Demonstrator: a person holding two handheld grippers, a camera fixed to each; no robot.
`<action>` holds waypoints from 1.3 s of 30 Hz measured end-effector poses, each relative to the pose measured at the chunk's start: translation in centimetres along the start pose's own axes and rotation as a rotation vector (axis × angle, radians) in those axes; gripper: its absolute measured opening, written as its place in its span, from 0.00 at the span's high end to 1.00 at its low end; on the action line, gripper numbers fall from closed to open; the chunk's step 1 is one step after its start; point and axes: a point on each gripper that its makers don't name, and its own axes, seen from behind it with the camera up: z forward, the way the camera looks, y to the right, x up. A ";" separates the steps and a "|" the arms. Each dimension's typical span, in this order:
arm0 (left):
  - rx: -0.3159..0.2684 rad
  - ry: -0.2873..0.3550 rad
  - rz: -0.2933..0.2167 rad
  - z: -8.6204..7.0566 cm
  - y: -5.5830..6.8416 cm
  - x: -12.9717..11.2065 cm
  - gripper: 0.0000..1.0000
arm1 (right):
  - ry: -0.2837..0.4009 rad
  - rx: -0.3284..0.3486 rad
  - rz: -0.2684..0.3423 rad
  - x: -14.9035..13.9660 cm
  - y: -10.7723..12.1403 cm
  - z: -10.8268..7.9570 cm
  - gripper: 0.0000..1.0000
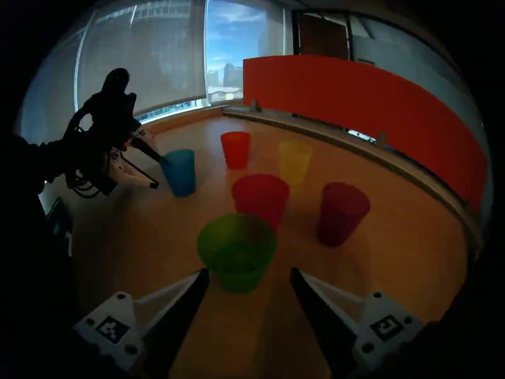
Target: Pour water
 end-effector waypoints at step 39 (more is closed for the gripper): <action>0.411 0.450 -0.221 -12.5 -5.7 4.9 0.16 | 0.344 -0.437 0.164 5.9 7.0 -8.8 0.01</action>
